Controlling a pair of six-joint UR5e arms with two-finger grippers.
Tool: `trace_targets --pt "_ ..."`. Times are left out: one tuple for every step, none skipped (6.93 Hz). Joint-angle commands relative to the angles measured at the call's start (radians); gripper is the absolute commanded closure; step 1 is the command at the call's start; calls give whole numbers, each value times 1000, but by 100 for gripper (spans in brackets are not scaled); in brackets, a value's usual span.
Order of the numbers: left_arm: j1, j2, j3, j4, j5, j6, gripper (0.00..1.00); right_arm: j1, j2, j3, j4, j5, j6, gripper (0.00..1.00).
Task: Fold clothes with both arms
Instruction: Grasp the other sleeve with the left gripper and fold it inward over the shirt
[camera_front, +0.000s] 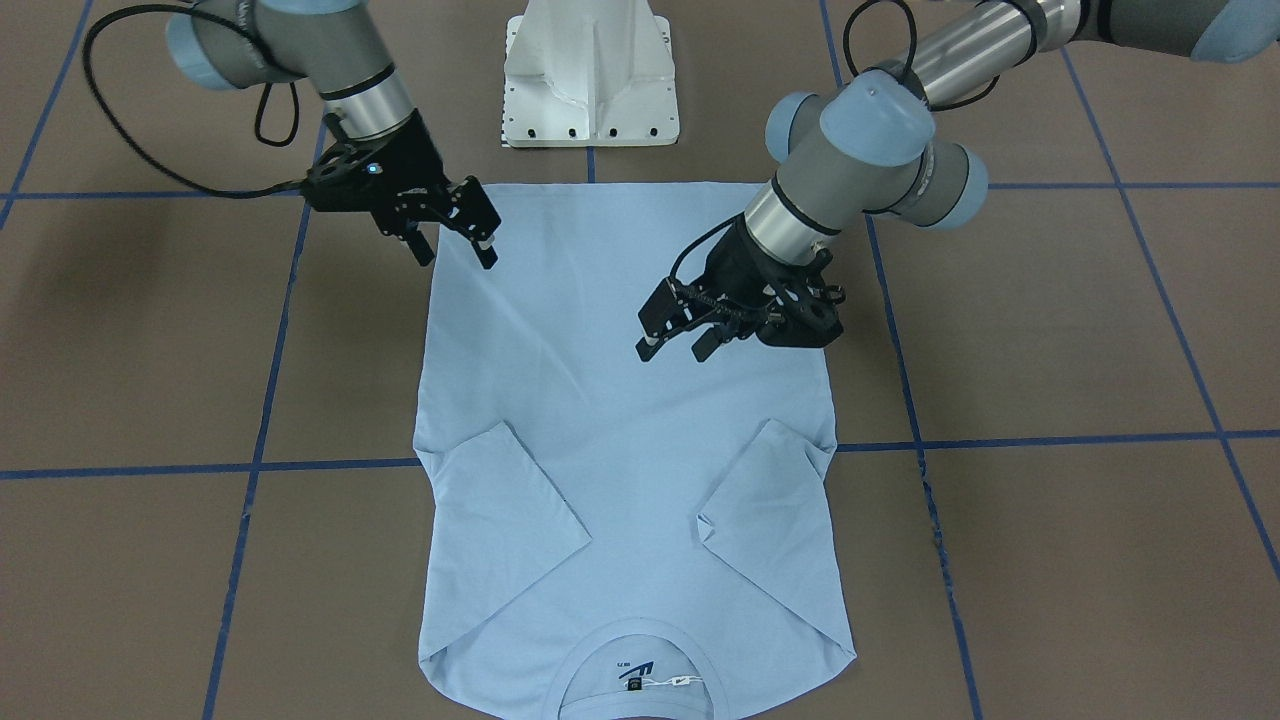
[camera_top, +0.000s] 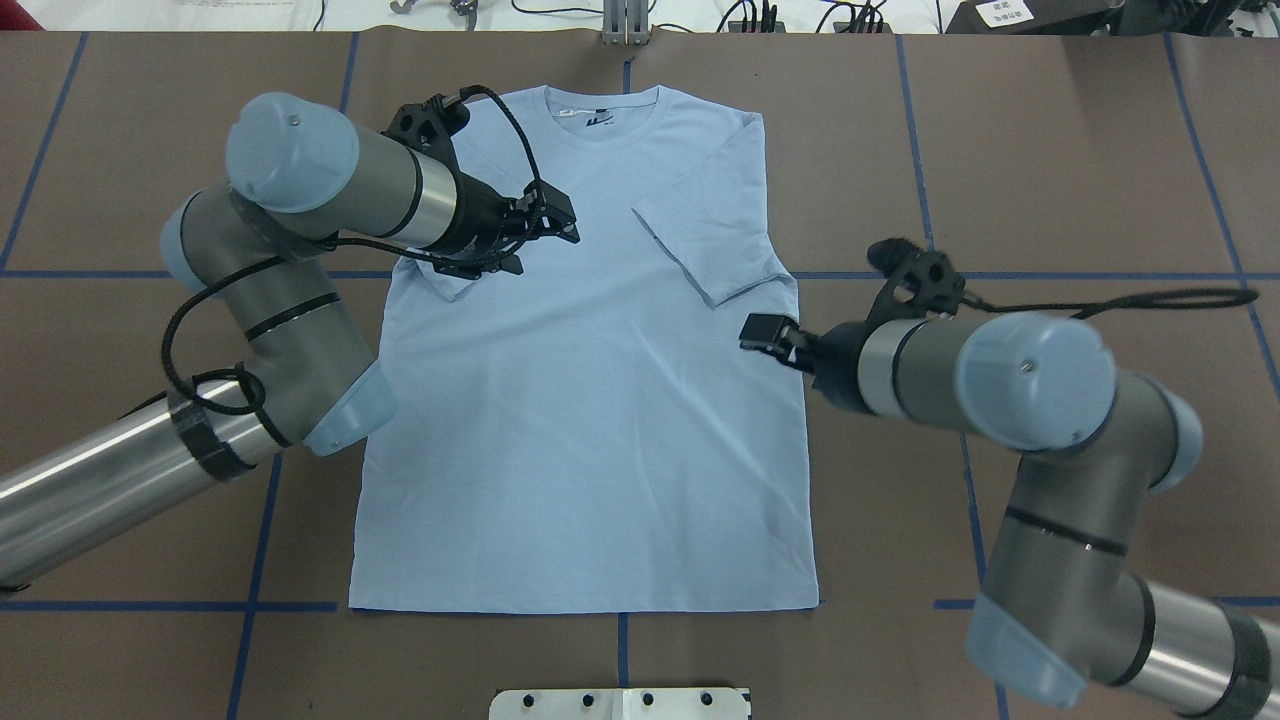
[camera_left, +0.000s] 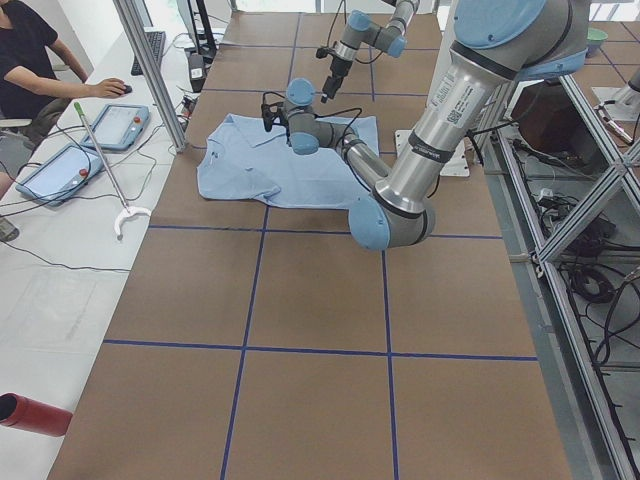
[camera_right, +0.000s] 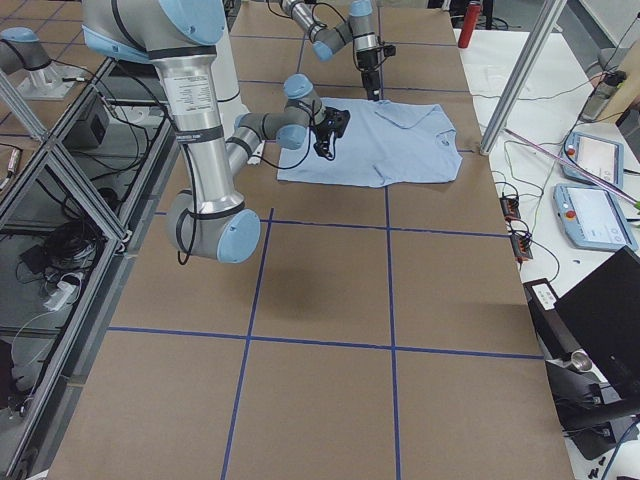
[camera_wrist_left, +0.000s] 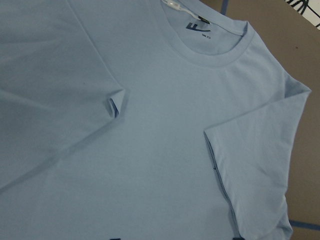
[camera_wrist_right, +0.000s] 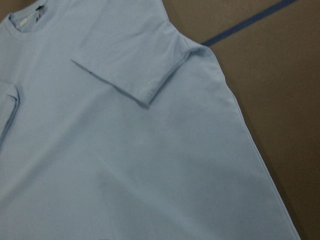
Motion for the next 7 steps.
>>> trace_targets --pt "6 40 -66 5 3 -20 19 -173 1 66 -224 -57 178 10" --pt "2 50 -81 5 5 -20 19 -205 -35 67 -226 -56 247 12" --pt "0 51 -91 7 8 -20 17 -241 -74 65 -224 -60 267 14" --pt "0 51 -100 14 8 -21 16 -241 -99 60 -218 -59 292 15" --pt "3 50 -103 30 11 -21 16 -250 -119 51 -215 -59 313 15" --pt "2 51 -103 34 11 -21 16 -275 -125 51 -215 -64 315 15" --pt "-1 51 -103 37 12 -20 16 -294 -125 44 -215 -85 315 20"
